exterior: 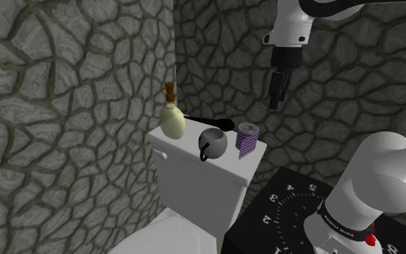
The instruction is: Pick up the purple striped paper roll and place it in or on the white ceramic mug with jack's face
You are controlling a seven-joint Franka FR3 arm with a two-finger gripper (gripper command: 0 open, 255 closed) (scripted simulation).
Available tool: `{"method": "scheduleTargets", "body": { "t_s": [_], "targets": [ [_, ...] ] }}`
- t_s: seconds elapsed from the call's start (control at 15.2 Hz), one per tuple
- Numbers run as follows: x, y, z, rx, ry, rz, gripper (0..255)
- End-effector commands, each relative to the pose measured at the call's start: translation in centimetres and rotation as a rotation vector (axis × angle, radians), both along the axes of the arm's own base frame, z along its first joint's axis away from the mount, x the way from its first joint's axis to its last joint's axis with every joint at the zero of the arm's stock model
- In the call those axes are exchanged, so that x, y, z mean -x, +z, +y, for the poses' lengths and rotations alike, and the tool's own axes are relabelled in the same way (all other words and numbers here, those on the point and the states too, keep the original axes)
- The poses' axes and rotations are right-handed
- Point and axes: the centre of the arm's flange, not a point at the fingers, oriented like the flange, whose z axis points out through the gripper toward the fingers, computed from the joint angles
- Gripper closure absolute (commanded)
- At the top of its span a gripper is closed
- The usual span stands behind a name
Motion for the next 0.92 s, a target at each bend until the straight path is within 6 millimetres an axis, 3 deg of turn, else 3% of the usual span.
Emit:
{"method": "scheduleTargets", "body": {
  "t_s": [0.0,0.4,0.86],
  "targets": [
    [0.0,0.0,0.0,0.0,0.0,0.0,0],
    [-3.0,-6.7,-1.2,0.05,-0.285,-0.031,0],
    [-6.2,-14.3,-4.0,0.108,-0.618,-0.067,0]
  ]
}}
